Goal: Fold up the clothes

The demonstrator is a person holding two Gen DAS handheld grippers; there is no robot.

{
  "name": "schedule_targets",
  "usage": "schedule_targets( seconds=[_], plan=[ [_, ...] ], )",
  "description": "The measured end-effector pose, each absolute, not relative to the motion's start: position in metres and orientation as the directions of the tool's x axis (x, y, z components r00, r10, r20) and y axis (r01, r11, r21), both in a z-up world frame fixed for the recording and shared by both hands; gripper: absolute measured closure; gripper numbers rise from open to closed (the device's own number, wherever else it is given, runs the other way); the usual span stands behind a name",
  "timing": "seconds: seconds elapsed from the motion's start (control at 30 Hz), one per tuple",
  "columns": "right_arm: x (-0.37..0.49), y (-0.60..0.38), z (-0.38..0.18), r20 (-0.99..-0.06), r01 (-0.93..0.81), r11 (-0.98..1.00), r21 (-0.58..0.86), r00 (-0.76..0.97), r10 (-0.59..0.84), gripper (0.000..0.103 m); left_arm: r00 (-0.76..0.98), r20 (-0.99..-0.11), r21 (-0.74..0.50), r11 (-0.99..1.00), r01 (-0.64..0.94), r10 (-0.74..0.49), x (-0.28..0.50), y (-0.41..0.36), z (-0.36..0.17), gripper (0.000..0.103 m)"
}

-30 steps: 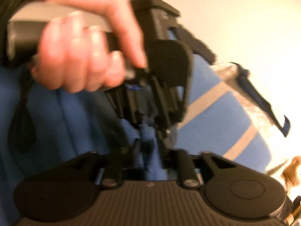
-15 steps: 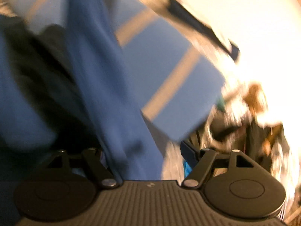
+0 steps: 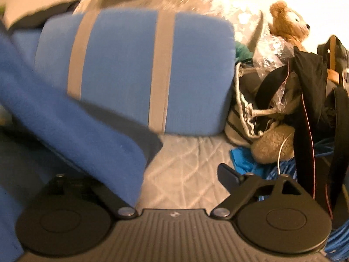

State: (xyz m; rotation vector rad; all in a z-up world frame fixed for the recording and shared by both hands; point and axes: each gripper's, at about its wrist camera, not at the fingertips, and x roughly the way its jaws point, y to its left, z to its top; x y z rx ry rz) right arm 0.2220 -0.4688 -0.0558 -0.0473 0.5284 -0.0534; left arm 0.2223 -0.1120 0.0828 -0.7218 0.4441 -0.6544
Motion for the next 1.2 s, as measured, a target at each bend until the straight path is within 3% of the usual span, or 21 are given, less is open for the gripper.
schedule_targets(
  seconds=[0.17, 0.5, 0.63, 0.83, 1.2],
  plan=[
    [0.238, -0.472, -0.045, -0.478, 0.067, 0.997, 0.033, 0.877, -0.043, 0.000, 0.766, -0.109, -0.693, 0.601, 0.398, -0.633, 0.218, -0.112, 0.107, 0.091],
    [0.238, -0.429, -0.089, -0.521, 0.014, 0.999, -0.045, 0.853, -0.036, 0.000, 0.821, -0.130, -0.613, 0.696, 0.374, -0.555, 0.226, -0.136, 0.168, 0.091],
    [0.241, -0.411, -0.098, -0.545, -0.067, 0.997, -0.028, 0.837, 0.041, 0.000, 0.825, -0.124, -0.607, 0.700, 0.376, -0.551, 0.229, -0.142, 0.183, 0.091],
    [0.243, -0.383, -0.118, -0.564, -0.226, 0.963, -0.147, 0.819, 0.107, 0.000, 0.830, -0.117, -0.600, 0.705, 0.377, -0.545, 0.233, -0.149, 0.203, 0.091],
    [0.222, -0.419, -0.122, -0.513, -0.206, 0.935, -0.287, 0.858, 0.032, 0.000, 0.839, -0.128, -0.586, 0.723, 0.366, -0.528, 0.236, -0.143, 0.209, 0.091]
  ],
)
